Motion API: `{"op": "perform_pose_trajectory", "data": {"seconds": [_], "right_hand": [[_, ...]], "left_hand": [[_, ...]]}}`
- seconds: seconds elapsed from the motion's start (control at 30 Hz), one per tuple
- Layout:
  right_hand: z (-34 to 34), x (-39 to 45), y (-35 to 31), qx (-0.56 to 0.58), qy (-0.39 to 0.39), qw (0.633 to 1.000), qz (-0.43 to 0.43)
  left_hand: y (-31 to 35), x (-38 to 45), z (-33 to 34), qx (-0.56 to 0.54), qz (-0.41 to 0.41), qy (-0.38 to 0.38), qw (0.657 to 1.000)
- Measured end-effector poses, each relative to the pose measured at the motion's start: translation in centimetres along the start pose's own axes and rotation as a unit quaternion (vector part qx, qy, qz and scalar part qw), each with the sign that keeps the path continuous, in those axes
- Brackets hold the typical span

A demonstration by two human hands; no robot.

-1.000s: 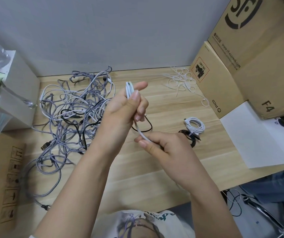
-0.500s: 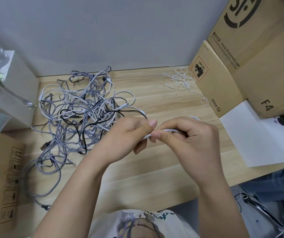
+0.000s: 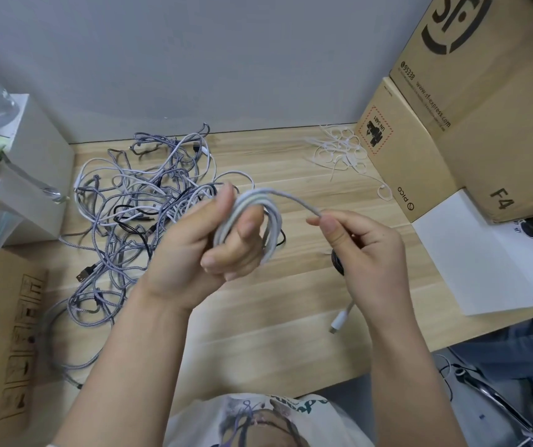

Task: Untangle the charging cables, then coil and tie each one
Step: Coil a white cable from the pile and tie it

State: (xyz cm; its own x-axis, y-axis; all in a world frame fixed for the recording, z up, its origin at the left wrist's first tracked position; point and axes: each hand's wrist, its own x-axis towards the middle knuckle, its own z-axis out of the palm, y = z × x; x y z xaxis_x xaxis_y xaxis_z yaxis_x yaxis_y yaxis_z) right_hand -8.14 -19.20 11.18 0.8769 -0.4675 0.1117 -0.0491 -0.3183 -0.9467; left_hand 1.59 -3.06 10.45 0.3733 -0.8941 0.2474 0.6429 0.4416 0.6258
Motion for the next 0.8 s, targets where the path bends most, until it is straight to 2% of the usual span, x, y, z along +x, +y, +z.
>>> {"op": "perform_pose_trajectory", "data": {"seconds": [0.1, 0.17, 0.3, 0.4, 0.5, 0.57, 0.67, 0.8], "right_hand": [[0.6, 0.0, 0.7, -0.032, -0.061, 0.997, 0.02], [1.0, -0.2, 1.0, -0.046, -0.107, 0.992, 0.045], [1.8, -0.6, 0.9, -0.11, -0.163, 0.979, 0.047], [2.1, -0.7, 0.4, -0.181, -0.2, 0.963, 0.019], [2.0, -1.0, -0.1, -0.237, -0.227, 0.945, -0.003], [2.0, -1.0, -0.9, -0.269, -0.237, 0.934, -0.013], [1.9, -1.1, -1.7, -0.32, -0.243, 0.915, -0.044], [1.4, -1.4, -1.8, -0.347, -0.2, 0.909, -0.12]], "left_hand": [[0.5, 0.6, -0.1, -0.126, 0.051, -0.019, 0.99], [0.6, 0.9, 0.0, -0.136, 0.087, 0.017, 0.987], [-0.1, 1.6, 0.6, -0.027, 0.145, 0.16, 0.976], [-0.9, 2.1, 0.6, 0.065, 0.175, 0.29, 0.939], [-1.7, 2.2, 0.3, 0.177, 0.161, 0.353, 0.904], [-2.2, 2.1, 0.2, 0.251, 0.13, 0.355, 0.891], [-2.7, 1.8, 0.1, 0.342, 0.091, 0.317, 0.88], [-3.1, 1.4, 0.3, 0.445, 0.027, 0.267, 0.855]]}}
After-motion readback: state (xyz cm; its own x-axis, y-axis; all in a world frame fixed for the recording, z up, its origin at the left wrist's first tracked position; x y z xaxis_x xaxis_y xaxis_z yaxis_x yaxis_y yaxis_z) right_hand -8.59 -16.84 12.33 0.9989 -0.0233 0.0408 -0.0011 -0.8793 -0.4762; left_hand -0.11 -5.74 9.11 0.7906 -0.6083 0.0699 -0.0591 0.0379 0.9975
